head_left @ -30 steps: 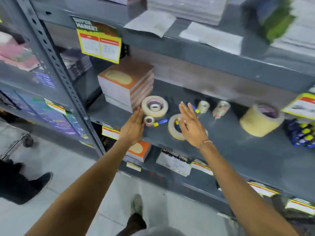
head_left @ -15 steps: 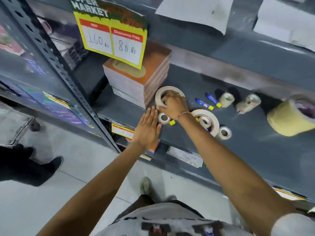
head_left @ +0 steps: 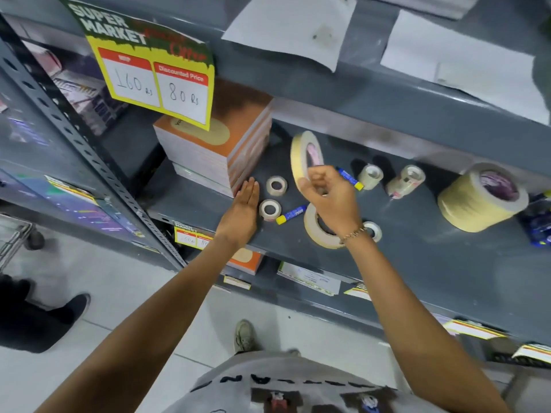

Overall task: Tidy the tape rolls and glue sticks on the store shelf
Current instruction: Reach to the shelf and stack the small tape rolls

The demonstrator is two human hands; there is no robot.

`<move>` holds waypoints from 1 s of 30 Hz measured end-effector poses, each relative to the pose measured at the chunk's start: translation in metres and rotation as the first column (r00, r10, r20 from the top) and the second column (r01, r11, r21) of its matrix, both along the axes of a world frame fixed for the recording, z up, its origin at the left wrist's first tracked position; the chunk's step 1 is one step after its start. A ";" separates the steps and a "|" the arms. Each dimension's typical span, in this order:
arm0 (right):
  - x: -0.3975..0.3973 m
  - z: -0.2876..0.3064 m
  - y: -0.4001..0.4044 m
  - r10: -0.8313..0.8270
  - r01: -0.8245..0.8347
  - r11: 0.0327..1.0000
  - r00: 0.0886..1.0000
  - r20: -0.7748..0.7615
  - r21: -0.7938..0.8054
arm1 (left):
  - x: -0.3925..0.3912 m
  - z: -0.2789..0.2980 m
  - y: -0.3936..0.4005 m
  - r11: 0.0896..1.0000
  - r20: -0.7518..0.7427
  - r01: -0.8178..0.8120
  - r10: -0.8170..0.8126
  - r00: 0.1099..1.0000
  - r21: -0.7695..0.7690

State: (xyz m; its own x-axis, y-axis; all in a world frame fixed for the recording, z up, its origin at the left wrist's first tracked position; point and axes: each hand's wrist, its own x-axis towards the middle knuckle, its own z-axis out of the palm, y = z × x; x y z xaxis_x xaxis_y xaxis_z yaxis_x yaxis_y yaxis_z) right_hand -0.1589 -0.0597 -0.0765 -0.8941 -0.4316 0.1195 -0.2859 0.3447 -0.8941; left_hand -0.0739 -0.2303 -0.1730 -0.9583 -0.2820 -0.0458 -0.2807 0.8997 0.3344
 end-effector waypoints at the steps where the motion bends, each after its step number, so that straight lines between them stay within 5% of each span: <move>1: -0.001 0.003 0.013 -0.017 0.019 0.999 0.999 -0.034 0.040 | -0.004 0.000 -0.002 1.000 -0.013 -0.010 0.010 1.000 0.016; 4: 0.000 -0.001 0.043 -0.012 0.049 0.943 0.994 -0.113 0.328 | -0.013 0.000 -0.008 0.999 -0.008 0.025 -0.025 1.000 0.028; 9: 0.020 -0.028 0.058 0.092 0.006 0.711 0.991 -0.102 0.703 | -0.013 -0.008 -0.007 0.997 -0.029 0.063 -0.062 0.998 0.043; 19: 0.024 -0.041 0.049 0.190 -0.028 0.532 0.978 -0.088 0.846 | -0.012 -0.006 -0.003 0.996 -0.076 0.054 -0.048 0.996 0.071; 30: 0.028 -0.042 0.045 0.178 0.006 0.488 0.978 -0.106 0.873 | -0.016 -0.009 0.000 0.998 -0.003 0.054 -0.054 0.999 -0.018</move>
State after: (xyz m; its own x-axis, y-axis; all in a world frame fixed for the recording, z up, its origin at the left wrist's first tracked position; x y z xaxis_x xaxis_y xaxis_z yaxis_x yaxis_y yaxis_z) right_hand -0.1308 -0.0145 -0.1188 -0.8523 -0.4722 -0.2249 -0.4633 0.8812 -0.0943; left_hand -0.0897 -0.2304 -0.1819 -0.9724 -0.2303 -0.0375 -0.2300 0.9193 0.3194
